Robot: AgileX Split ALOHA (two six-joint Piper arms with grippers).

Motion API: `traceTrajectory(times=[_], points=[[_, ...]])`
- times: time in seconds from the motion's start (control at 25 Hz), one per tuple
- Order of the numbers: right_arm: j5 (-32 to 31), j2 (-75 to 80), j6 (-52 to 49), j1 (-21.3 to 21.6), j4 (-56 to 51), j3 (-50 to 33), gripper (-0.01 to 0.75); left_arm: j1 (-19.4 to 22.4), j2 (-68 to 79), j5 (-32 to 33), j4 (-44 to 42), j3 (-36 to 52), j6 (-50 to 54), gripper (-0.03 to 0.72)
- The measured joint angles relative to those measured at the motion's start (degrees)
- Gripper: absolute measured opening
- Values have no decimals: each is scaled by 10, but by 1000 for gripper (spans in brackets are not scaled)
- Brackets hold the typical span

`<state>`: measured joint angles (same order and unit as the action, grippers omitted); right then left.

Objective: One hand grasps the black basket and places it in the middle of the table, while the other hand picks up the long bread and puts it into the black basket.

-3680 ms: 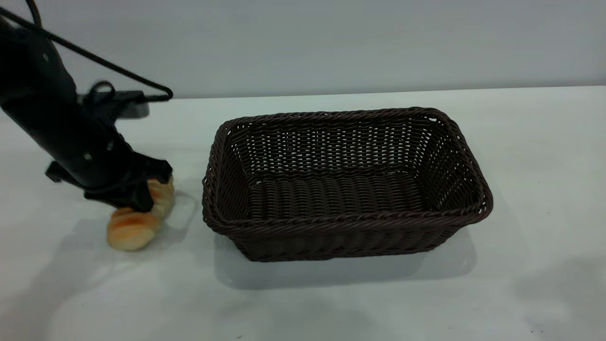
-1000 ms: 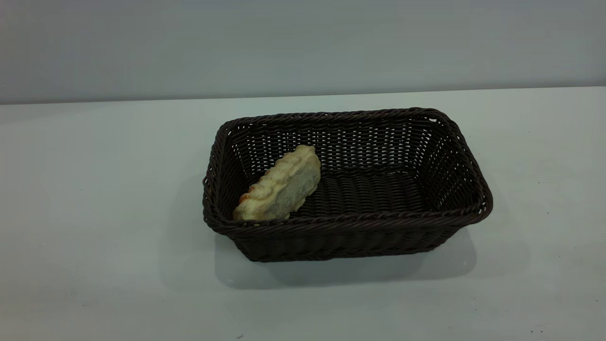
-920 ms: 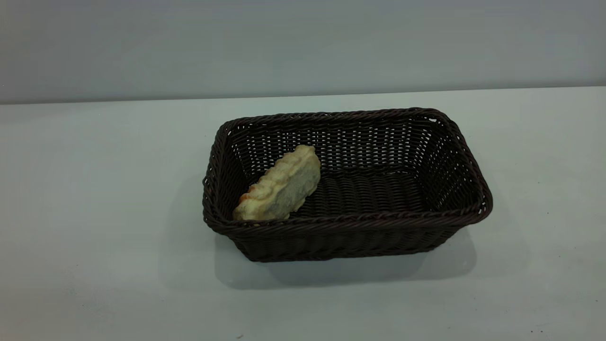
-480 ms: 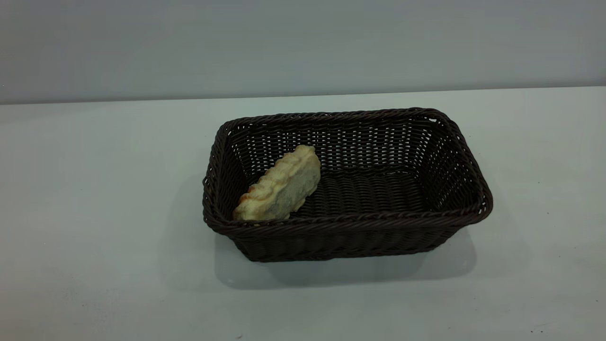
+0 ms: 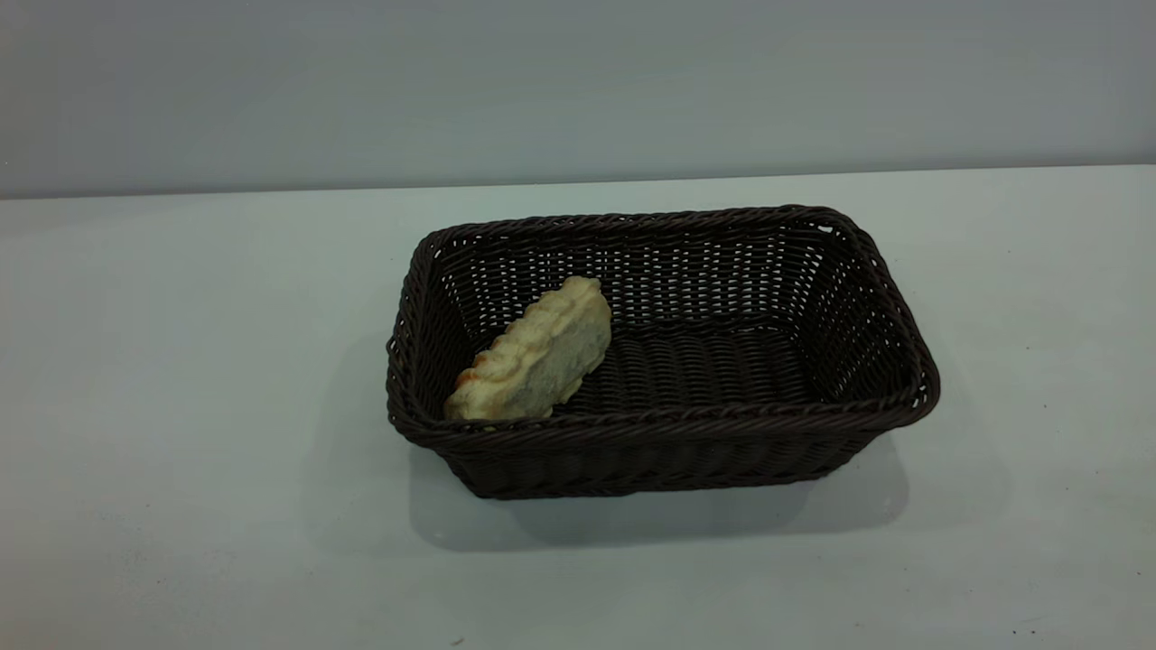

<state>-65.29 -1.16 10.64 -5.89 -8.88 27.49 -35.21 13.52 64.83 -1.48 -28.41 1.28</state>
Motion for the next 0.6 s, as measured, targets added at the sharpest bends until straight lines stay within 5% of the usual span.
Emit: traceTrajectory(times=[0.16,0.4,0.6], points=[[0,0,0,-15,0,0,388,78,-18,0,0,0,1,542],[0,0,0,-15,0,0,388,266,-88,4,-1,0,1,542],[0,0,0,-15,0,0,388,341,-128,6,-1,0,1,542]])
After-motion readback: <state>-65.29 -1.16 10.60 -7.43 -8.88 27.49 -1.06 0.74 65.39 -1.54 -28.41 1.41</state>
